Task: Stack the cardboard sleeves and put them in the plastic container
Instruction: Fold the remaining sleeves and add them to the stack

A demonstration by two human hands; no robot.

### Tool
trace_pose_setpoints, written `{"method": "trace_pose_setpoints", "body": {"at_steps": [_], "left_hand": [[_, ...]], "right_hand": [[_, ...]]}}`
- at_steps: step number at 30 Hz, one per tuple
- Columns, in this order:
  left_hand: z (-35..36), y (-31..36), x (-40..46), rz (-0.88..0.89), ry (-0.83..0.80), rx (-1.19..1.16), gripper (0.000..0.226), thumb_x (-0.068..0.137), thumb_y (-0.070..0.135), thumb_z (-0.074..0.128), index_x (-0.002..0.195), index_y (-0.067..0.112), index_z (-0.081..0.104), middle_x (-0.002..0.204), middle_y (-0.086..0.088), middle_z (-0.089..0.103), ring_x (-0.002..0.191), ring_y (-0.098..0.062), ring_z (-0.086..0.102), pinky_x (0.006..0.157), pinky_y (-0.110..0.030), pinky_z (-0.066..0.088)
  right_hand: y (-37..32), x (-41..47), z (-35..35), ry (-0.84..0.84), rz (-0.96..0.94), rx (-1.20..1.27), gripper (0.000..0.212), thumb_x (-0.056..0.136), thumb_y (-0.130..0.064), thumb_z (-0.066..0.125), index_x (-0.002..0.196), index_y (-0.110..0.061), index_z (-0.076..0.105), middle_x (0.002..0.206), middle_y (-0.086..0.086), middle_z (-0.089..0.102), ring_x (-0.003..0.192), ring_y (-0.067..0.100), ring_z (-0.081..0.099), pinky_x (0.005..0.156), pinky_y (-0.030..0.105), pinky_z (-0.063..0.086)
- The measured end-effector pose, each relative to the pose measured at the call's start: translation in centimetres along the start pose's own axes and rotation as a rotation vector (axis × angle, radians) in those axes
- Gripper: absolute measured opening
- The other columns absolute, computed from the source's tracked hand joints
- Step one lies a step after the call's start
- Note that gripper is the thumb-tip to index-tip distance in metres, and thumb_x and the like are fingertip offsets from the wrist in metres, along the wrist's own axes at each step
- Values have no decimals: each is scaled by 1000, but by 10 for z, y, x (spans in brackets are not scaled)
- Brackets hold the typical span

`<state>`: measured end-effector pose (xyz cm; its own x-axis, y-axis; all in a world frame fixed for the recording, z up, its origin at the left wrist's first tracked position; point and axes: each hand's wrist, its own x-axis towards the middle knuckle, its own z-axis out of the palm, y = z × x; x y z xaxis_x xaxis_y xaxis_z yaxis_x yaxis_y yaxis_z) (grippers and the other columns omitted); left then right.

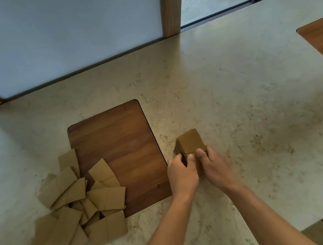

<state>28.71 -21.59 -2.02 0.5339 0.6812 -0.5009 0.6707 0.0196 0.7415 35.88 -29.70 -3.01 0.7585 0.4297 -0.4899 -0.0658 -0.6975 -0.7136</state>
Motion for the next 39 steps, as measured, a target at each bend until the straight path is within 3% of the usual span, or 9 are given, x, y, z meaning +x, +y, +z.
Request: {"method": "trace_pose_setpoints", "body": {"at_steps": [6,12,18,22,24,28,32,35,39], "left_hand": [[3,-7,-2,-36,29,34,33,108,29,50,104,4,70,111,-11,60,105,-28,60,81,-31,38],[5,-6,-1,-92,95,44,43,107,33,54,135,1,63,140,-15,52,136,-30,44,113,-34,34],[4,0,-1,-89,64,-99,31,107,31,50,122,12,69,125,-10,70,118,-30,63,102,-43,49],[-9,-2,-5,-132,44,-125,50,108,38,45,149,10,53,151,-10,57,140,-25,52,113,-34,40],[-25,-11,-7,-135,73,-167,53,109,39,43,152,10,49,155,-8,53,138,-19,51,107,-29,38],[-67,-35,-11,-145,195,-304,41,108,38,44,138,18,62,134,-2,68,115,-13,63,97,-34,50],[-125,-74,-15,-221,305,-452,23,106,31,49,104,21,69,94,-5,73,83,-21,70,79,-43,58],[-169,-115,-22,-312,413,-503,25,105,24,50,93,15,70,74,-6,69,65,-21,64,65,-42,55],[-209,-167,-32,-439,476,-571,30,107,23,48,91,11,71,70,-6,66,60,-21,60,60,-38,49]], "right_hand": [[4,2,14,49,-71,-80,35,110,-32,41,128,-5,56,124,5,39,112,29,52,104,48,46],[7,5,20,99,-53,-184,36,107,-33,41,130,-10,57,122,8,43,114,27,42,105,39,36],[0,7,19,56,9,-10,52,105,-36,48,152,-13,45,138,8,45,126,24,48,113,45,41],[-2,-3,14,138,11,33,58,106,-44,46,155,-13,42,146,10,42,136,25,44,116,45,40],[-10,-14,18,261,-45,-38,58,105,-47,42,152,-14,46,142,8,42,136,25,38,115,43,34],[-45,-38,49,393,-301,-159,41,95,-33,49,127,-14,65,128,8,48,120,22,40,106,40,36],[-81,-53,120,132,-509,-312,22,99,-19,60,117,-17,71,117,3,56,110,20,51,96,33,47],[-94,-59,174,-127,-498,-463,32,100,-31,62,129,-17,64,126,4,53,118,22,51,103,35,47],[-91,-64,215,-213,-444,-785,62,93,-54,67,143,-20,52,145,10,43,134,31,41,112,43,41]]}}
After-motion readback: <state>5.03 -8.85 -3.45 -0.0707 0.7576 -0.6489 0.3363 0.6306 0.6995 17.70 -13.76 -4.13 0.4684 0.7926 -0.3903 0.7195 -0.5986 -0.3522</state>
